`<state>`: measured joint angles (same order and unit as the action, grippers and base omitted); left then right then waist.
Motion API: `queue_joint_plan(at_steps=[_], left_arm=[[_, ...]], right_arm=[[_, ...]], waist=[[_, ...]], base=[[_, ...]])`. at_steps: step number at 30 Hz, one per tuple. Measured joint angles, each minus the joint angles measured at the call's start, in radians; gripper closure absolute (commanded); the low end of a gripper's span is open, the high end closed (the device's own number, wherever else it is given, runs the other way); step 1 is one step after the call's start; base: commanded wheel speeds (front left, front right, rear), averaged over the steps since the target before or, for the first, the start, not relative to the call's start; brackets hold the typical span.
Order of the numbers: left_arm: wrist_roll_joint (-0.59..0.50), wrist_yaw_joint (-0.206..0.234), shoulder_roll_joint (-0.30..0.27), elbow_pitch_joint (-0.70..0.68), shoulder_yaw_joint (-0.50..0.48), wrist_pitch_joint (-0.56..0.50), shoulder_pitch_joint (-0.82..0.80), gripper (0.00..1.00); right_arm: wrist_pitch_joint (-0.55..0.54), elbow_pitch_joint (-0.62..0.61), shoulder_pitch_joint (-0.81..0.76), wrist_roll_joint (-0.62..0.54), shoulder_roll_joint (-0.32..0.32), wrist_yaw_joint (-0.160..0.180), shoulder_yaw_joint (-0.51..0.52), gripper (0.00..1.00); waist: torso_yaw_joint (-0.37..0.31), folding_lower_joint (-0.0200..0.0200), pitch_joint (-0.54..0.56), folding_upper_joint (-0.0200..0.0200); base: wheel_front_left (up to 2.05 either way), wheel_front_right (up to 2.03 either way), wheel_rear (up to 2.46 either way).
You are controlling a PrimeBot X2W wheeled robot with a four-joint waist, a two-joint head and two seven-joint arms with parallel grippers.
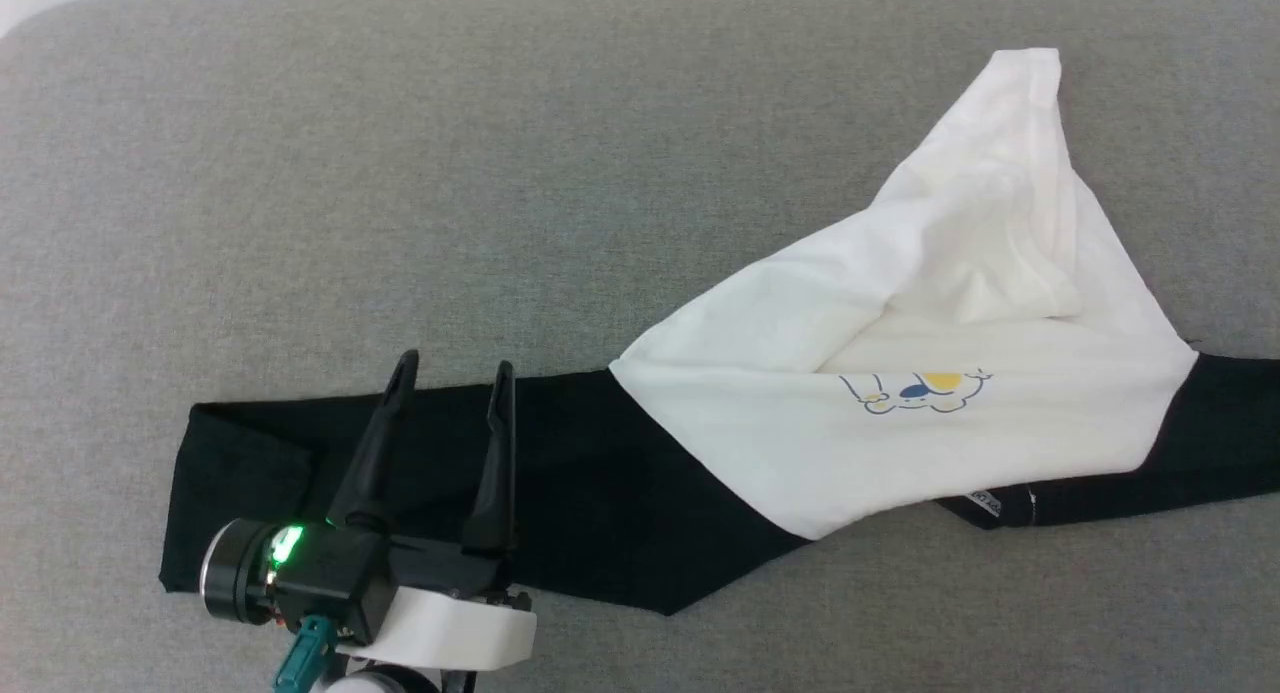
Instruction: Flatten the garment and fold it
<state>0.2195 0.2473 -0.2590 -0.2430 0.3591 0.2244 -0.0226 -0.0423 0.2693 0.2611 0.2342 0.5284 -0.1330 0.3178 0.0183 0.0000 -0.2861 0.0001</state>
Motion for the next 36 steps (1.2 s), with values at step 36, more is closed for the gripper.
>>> queue_joint_plan(at_steps=[36], left_arm=[[-0.080, -0.371, 0.196, 0.680, 0.598, -0.527, -0.988, 0.00]], right_arm=[[0.087, -0.552, -0.259, -0.007, -0.446, 0.000, -0.086, 0.00]], waist=[[-0.071, 0.0002, -0.207, -0.0001]], base=[[0.00, 0.00, 0.00]])
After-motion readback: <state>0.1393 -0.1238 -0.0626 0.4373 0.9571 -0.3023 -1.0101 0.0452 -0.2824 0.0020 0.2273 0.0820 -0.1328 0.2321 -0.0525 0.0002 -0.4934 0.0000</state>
